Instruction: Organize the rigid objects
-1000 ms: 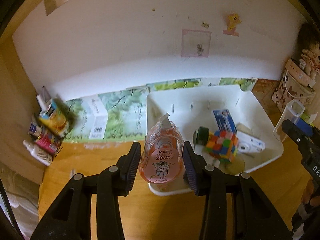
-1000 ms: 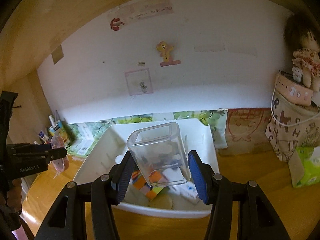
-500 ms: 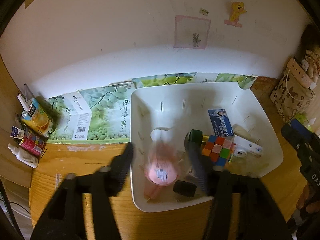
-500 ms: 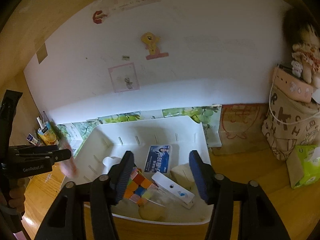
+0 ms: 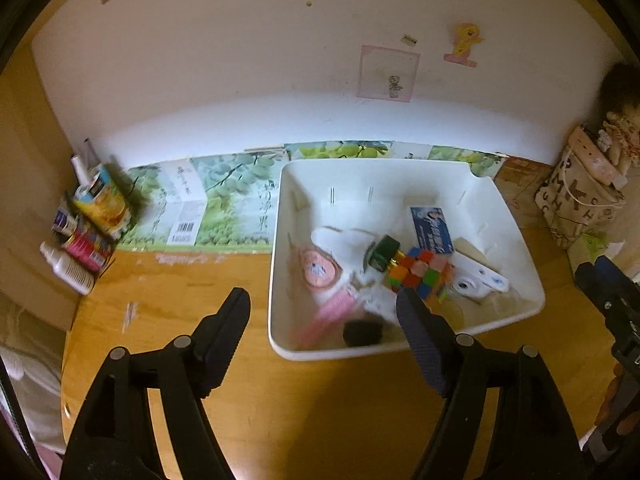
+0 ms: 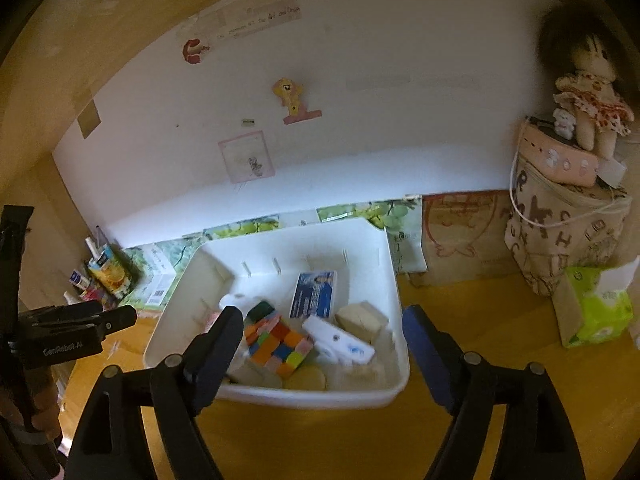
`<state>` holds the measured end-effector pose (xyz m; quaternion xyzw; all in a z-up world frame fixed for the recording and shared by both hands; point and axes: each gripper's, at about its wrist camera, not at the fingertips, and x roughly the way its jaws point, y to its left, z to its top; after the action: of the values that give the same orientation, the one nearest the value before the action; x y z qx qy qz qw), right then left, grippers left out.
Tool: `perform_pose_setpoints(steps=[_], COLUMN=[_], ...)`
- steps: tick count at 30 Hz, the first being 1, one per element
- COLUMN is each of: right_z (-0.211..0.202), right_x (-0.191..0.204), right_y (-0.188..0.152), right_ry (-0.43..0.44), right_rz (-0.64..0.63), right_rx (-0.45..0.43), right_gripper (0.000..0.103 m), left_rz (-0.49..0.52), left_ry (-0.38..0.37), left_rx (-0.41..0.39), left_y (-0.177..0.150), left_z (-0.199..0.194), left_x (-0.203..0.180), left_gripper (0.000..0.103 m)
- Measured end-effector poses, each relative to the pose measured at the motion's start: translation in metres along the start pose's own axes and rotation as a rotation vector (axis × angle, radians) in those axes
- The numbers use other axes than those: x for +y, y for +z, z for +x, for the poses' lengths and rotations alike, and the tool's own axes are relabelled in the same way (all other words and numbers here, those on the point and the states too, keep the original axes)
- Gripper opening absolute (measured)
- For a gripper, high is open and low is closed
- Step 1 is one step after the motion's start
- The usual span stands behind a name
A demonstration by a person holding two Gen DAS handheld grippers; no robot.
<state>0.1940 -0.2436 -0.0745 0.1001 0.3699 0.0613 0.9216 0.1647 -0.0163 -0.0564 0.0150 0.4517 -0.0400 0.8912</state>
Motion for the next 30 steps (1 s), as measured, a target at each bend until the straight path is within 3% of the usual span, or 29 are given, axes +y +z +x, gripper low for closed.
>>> perform_pose_setpoints(steps=[7,14,18,19,20,23,27,30], right_z=[-0.043,-0.090,-0.122,-0.127,-0.133,-0.147,-0.155,-0.158], right_x=[0.003,0.010,0.020,0.023,0.025,0.030,0.027,0.026], right_y=[-0.027,-0.065,-0.081,-0.084,-0.086,-0.089,-0.088,-0.087], right_ry=[-0.044,-0.088,-0.088,-0.082,-0.076,-0.067,-0.070,-0.071], right_rz=[0.016,0.027,-0.023,-0.037,-0.055,-0.097,-0.098,-0.110], right_rx=[0.122,0.195,0.184,0.186,0.181,0.137,0.094,0.076], right_gripper=[0.090,0.091,0.093,0.101,0.103,0.103,0.103,0.103], left_rz=[-0.056,-0.079,-0.085,-0.084,-0.090,-0.095,-0.107,-0.097], left_ry=[-0.001,0.048,0.070,0.073,0.078,0.091,0.124,0.143], left_rx=[-0.017,-0.034,-0.041,-0.046,-0.061,-0.108,-0.189,-0.240], left_y=[-0.043,-0.092,-0.111,-0.113,-0.116,-0.123,-0.126,-0.127], left_z=[-0.052,-0.092,-0.112,-0.115,-0.121,-0.134,-0.151,-0.160], left_x=[-0.006,-0.018,-0.025,-0.027,-0.029,-0.034,-0.039,-0.044], left_gripper=[0.079,0.079,0.080,0.081,0.082,0.087,0.102,0.102])
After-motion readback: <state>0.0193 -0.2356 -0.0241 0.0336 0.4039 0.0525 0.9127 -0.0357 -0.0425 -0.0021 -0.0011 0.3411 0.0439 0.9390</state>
